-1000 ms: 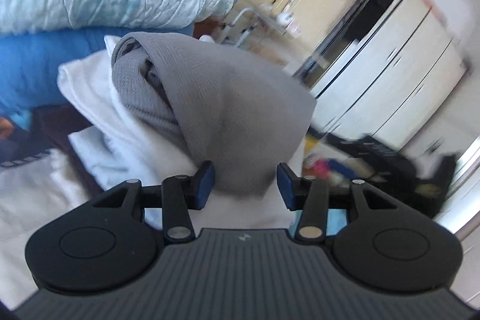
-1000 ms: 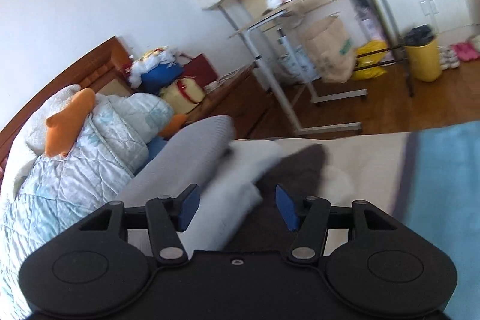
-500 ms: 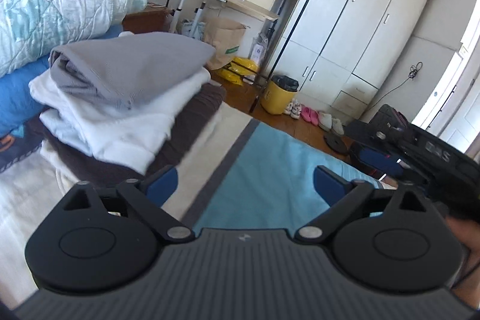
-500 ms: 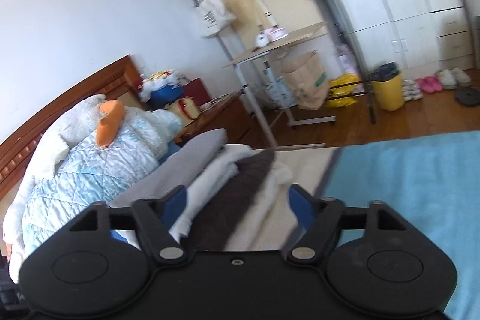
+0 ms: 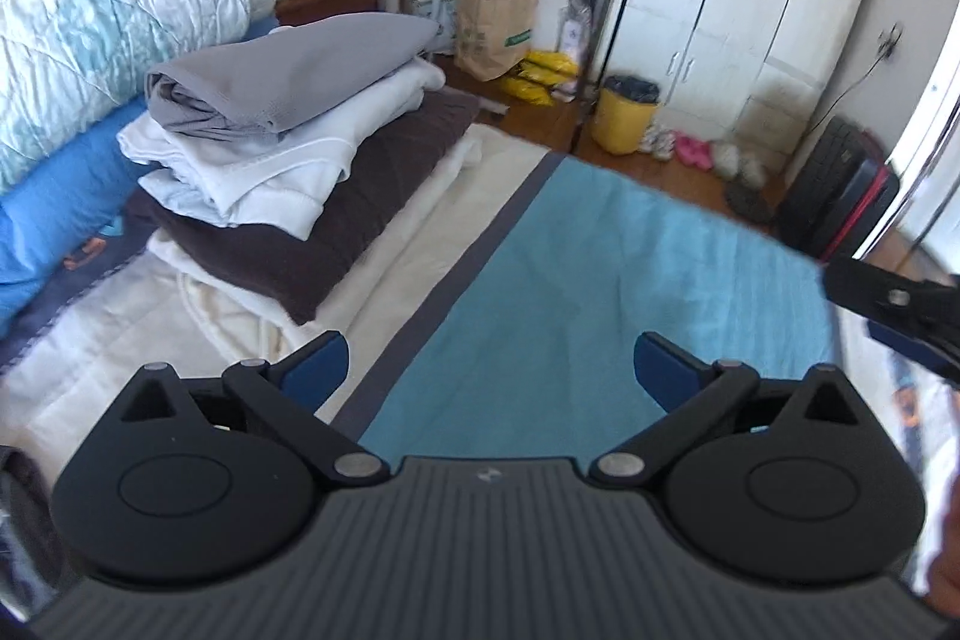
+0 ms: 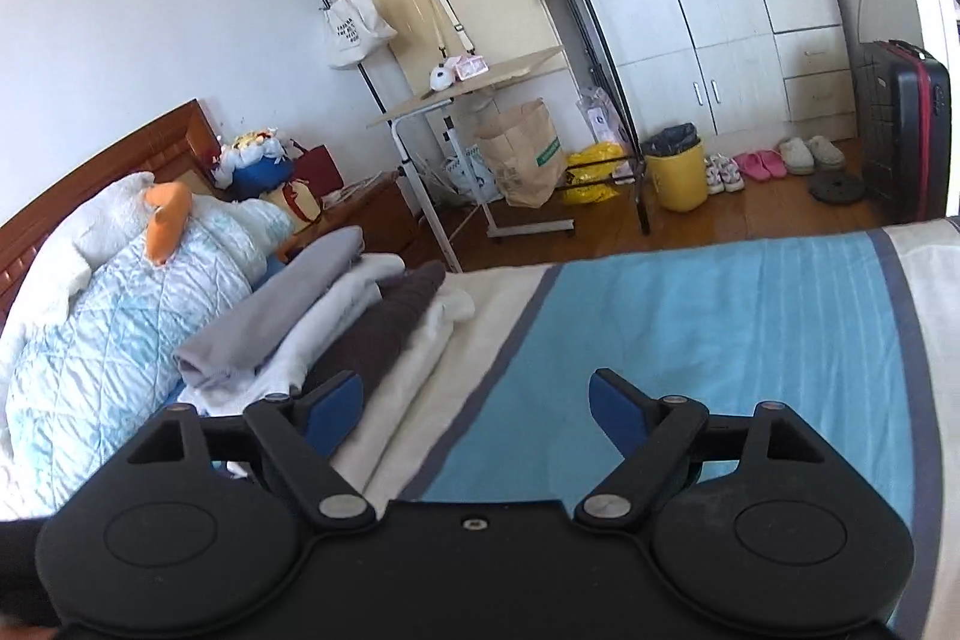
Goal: Fold clothes
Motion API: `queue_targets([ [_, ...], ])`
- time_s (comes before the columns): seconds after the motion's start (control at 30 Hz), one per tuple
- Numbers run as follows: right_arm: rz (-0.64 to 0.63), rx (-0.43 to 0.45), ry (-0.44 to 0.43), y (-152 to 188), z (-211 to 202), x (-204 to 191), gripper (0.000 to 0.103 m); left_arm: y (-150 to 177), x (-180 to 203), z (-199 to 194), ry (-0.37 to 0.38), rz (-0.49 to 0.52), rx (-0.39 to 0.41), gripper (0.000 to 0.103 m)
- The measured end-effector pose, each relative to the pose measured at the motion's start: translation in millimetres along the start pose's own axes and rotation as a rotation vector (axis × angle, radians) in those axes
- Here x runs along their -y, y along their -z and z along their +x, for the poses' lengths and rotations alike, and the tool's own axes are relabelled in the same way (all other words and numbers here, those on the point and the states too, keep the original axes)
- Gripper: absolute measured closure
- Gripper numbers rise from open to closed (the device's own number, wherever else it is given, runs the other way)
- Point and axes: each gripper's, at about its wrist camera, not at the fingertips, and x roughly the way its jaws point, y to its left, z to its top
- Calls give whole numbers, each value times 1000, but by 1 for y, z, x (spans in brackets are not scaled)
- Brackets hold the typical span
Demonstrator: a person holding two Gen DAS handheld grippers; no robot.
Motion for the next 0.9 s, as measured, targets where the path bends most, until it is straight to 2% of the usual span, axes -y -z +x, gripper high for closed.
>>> queue_targets([
  [0.07, -11, -15, -22, 6, -12, 5, 16, 10, 14, 0, -64, 61, -4, 0],
  [0.17, -40, -27, -31, 15, -24, 8, 16, 22, 24, 0, -92, 100, -43, 0],
  [0.27, -60, -9, 14, 21, -35, 9, 16, 28, 32, -4, -104, 105, -55, 0],
  [0.37, -67, -1, 47, 29, -44, 9, 16, 36, 40, -16, -106, 118, -24, 0],
  [0.63, -158, -5, 80, 48, -74, -4, 13, 55, 53, -32, -121, 153, -45, 0],
  [0.9, -120, -6, 143, 69, -88, 3, 12, 70, 59, -47, -131, 219, -16, 0],
])
